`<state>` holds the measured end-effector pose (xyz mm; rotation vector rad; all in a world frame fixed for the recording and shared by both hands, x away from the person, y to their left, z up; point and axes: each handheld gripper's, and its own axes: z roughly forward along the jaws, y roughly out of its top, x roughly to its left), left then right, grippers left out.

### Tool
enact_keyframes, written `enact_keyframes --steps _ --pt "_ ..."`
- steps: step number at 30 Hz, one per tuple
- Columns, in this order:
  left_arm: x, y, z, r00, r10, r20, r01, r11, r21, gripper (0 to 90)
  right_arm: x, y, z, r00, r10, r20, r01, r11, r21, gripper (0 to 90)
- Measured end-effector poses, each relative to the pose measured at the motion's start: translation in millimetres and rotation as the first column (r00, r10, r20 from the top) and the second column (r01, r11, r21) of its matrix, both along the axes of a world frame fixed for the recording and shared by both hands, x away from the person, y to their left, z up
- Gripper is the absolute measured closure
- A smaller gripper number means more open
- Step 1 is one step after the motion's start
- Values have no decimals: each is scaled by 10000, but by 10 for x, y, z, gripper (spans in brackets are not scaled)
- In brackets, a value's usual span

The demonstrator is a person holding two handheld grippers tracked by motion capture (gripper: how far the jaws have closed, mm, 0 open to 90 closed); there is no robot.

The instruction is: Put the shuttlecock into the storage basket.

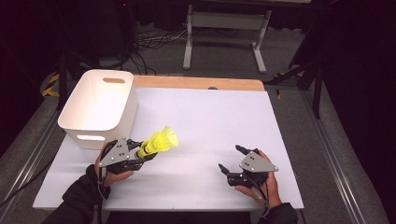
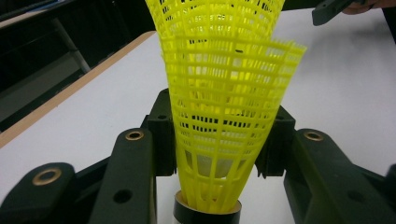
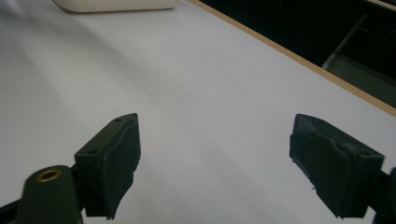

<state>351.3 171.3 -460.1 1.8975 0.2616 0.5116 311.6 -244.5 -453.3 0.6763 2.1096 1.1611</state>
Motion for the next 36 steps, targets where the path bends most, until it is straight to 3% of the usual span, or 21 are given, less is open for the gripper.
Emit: enact_keyframes --steps 3,12,21,36 --pt "-9 21 14 10000 24 15 -24 10000 -89 587 -13 -63 -53 9998 -142 -138 144 9997 190 172" --pt "-34 83 65 9999 122 112 -119 9995 -281 586 -44 -104 -155 9995 -253 -175 253 9997 49 172" --pt "-79 159 115 9993 271 246 -260 9987 -442 586 -33 -136 -144 9993 -312 -202 320 9987 389 173" --pt "-131 308 193 9977 609 313 -585 9957 -723 586 -21 -124 -159 9996 -261 -106 264 9993 247 173"
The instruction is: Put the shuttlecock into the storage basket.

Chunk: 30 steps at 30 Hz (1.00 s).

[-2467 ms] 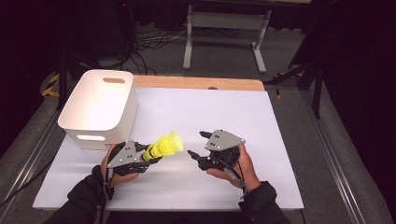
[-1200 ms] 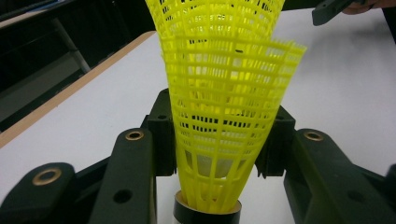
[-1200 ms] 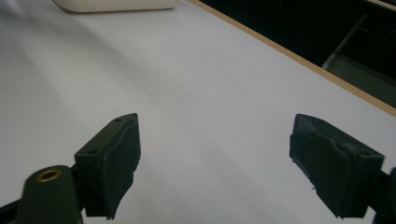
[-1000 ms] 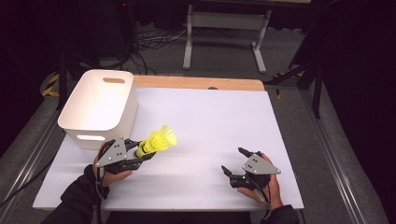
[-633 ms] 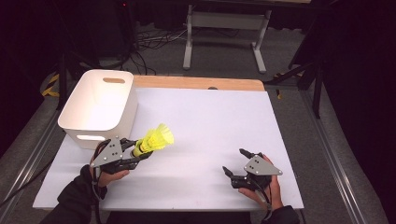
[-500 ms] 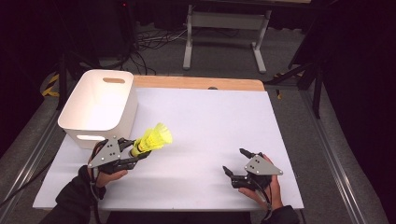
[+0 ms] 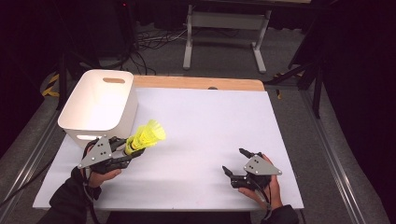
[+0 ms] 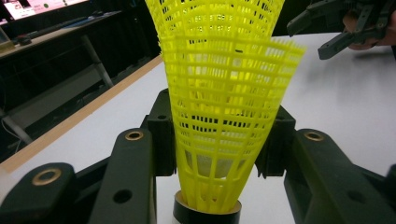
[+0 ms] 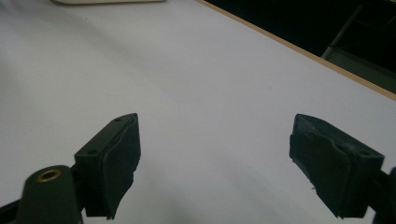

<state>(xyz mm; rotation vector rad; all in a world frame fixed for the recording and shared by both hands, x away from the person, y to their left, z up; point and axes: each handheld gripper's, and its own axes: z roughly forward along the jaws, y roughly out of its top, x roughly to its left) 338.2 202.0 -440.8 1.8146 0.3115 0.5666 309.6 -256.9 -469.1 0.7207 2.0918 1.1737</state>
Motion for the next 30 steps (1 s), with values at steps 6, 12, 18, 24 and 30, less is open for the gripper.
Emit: enact_keyframes --steps 6,12,18,24,30 --pt "0 51 33 9999 139 54 -138 9998 -167 586 -6 6 1 9998 98 183 -98 10000 -12 173" --pt "-3 81 56 9996 261 107 -258 9994 -235 587 -12 24 -13 9995 162 263 -165 9998 87 162" --pt "-1 103 80 9993 329 147 -322 9983 -481 587 -5 33 -18 9995 64 295 -69 9998 191 107" --pt "-1 106 113 9986 464 266 -447 9972 -599 588 16 40 -29 9995 -205 259 202 9997 126 80" --pt "1 152 137 9980 576 266 -556 9959 -718 588 19 41 -35 9987 -385 340 384 9993 34 85"
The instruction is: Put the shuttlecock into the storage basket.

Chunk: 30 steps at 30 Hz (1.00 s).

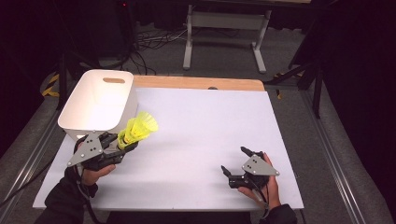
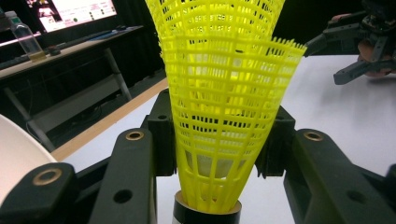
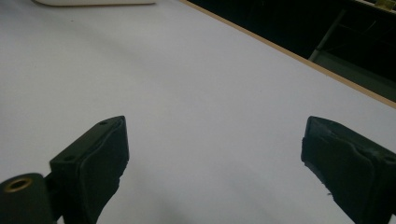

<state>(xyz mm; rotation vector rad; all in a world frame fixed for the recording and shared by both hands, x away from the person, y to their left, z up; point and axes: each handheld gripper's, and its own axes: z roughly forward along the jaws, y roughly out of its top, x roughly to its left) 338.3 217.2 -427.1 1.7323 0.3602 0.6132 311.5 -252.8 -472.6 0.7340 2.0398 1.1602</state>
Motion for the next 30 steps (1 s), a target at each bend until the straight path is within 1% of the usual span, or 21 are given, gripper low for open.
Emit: enact_keyframes --steps 2,5,6,7,10,13,15,17,20,23,25,26,29,30 --pt "1 21 10 10000 74 12 -74 9999 -142 587 0 -3 2 9999 -107 87 106 9999 41 84" --pt "1 53 20 9999 156 5 -156 9997 -208 587 8 -5 4 9998 -212 66 212 9998 2 86" --pt "4 60 21 9998 194 56 -193 9996 -229 587 4 -6 6 9997 -223 112 223 9998 12 87" --pt "3 66 23 9998 185 18 -184 9995 -247 587 4 -6 6 9997 -223 112 223 9998 12 87" --pt "3 85 36 9997 237 69 -235 9993 -294 587 4 -6 7 9997 -210 113 210 9998 3 87" --pt "1 104 45 9996 270 63 -268 9990 -352 586 2 -11 8 9999 -112 83 111 9999 97 87" --pt "-4 117 53 9994 337 74 -335 9988 -356 587 2 -13 14 9998 -133 123 133 9999 69 87" --pt "-6 129 60 9993 360 125 -354 9983 -463 587 1 -14 14 9998 -132 124 131 9999 51 88" --pt "-6 151 73 9990 423 129 -417 9980 -468 587 3 -14 14 9998 -131 132 131 9999 17 87" --pt "-7 171 85 9988 477 146 -469 9975 -520 586 4 -20 18 9998 -156 141 155 9999 39 88" --pt "-9 187 93 9987 488 130 -479 9969 -625 587 1 -25 22 9998 -163 134 162 9998 89 89" --pt "-12 202 103 9983 552 164 -542 9969 -576 587 2 -25 22 9998 -183 115 182 9998 99 89" --pt "-13 221 114 9983 567 142 -556 9963 -656 586 4 -20 19 9998 -148 123 147 9999 66 89" --pt "-9 237 124 9978 651 140 -641 9960 -617 586 5 -15 17 9998 -157 114 156 9998 78 89"
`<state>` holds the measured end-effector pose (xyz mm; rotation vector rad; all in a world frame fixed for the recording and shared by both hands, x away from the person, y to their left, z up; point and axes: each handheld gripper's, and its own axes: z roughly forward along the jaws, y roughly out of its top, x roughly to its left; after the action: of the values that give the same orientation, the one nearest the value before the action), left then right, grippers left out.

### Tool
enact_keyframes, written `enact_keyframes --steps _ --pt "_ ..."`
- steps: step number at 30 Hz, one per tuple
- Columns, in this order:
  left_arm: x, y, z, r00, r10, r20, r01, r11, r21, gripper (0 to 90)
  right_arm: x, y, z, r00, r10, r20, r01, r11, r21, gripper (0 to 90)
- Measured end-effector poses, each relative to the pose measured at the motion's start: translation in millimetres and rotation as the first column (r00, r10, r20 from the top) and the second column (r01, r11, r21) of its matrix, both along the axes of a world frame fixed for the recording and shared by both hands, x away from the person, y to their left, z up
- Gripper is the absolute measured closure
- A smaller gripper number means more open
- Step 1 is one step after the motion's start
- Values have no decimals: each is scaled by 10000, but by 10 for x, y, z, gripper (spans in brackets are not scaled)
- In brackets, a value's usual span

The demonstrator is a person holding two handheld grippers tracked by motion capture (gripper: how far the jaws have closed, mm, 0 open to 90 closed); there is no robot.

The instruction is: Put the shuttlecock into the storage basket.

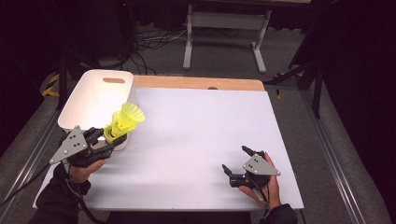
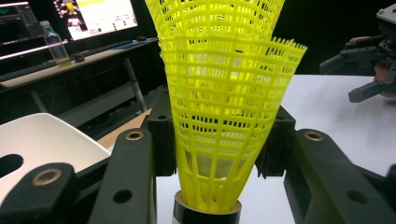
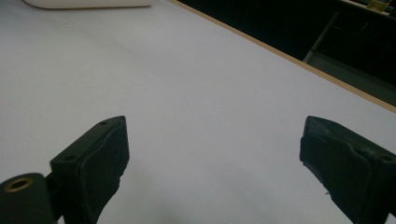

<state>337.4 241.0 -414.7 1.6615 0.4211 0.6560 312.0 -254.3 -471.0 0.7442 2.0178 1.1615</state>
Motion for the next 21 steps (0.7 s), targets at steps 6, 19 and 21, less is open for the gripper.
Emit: enact_keyframes --steps 6,19,21 --pt "6 45 37 9995 292 -133 -293 9995 -105 587 8 8 -12 9999 44 -109 -44 10000 -17 91" --pt "6 224 200 9971 698 -319 -695 9975 91 586 15 18 -38 9997 23 -250 -24 10000 -65 93" --pt "11 244 227 9966 764 -322 -758 9969 195 586 13 18 -35 9997 24 -241 -26 10000 -87 93"
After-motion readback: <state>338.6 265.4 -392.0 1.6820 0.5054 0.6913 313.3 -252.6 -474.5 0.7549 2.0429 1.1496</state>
